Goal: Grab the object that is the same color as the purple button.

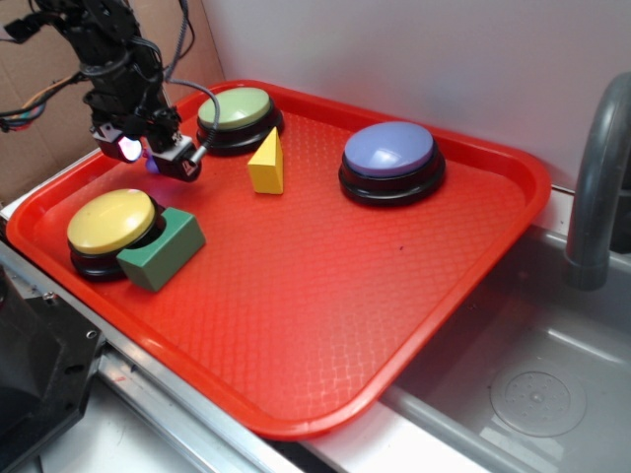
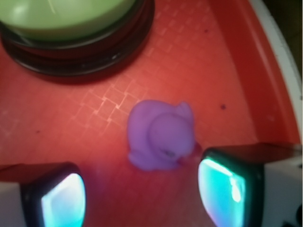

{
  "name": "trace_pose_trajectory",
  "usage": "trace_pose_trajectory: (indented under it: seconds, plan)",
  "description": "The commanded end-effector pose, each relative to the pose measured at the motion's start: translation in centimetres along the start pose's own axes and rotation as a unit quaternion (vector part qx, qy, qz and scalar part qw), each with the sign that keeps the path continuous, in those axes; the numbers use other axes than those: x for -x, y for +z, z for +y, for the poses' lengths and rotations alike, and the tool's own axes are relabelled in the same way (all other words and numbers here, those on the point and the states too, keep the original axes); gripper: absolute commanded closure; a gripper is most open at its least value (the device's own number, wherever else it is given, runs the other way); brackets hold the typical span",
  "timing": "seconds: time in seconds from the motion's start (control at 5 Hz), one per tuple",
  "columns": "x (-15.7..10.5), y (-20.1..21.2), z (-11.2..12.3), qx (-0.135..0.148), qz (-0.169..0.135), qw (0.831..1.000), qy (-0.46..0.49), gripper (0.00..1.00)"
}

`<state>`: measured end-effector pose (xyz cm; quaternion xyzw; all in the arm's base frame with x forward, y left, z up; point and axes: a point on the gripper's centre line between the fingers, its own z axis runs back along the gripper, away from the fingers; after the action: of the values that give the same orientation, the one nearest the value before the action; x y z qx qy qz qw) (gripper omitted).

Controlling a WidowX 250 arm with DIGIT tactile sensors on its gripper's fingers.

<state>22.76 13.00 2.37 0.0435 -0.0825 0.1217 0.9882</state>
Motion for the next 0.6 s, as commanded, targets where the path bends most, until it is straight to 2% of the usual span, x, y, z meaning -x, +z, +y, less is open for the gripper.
trace_pose_trajectory:
  seconds: [0.0, 0.2, 0.4]
  plan:
    - [-1.46, -0.84, 0.71, -0.011, -0.007, 1.0, -0.003, 0.0]
    - [-1.66, -1.36, 0.72, -0.011, -0.002, 1.0, -0.002, 0.2]
    - [-1.36, -1.27, 0.72, -0.004, -0.005, 1.0, 0.007, 1.0]
